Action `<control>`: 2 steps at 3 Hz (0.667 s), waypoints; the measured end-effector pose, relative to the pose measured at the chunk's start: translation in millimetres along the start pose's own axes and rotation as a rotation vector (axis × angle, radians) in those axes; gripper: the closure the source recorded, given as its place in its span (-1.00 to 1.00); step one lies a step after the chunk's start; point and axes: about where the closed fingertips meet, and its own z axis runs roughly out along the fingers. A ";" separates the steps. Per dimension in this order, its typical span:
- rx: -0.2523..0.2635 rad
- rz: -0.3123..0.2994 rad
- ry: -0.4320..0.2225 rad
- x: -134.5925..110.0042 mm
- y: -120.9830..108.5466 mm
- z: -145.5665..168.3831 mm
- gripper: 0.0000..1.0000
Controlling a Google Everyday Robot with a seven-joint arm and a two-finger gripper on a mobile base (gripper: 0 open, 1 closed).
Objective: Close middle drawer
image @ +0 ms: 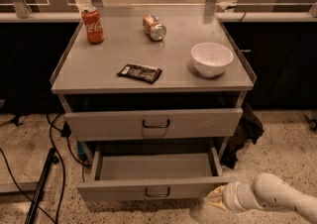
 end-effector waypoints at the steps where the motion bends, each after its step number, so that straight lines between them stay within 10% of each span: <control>1: 0.032 -0.064 -0.015 -3.9 0.0 6.6 1.00; 2: 0.068 -0.134 -0.029 -8.3 -6.5 12.2 1.00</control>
Offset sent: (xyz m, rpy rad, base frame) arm 0.0230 0.0130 -0.0033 -0.0414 -0.2297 0.1107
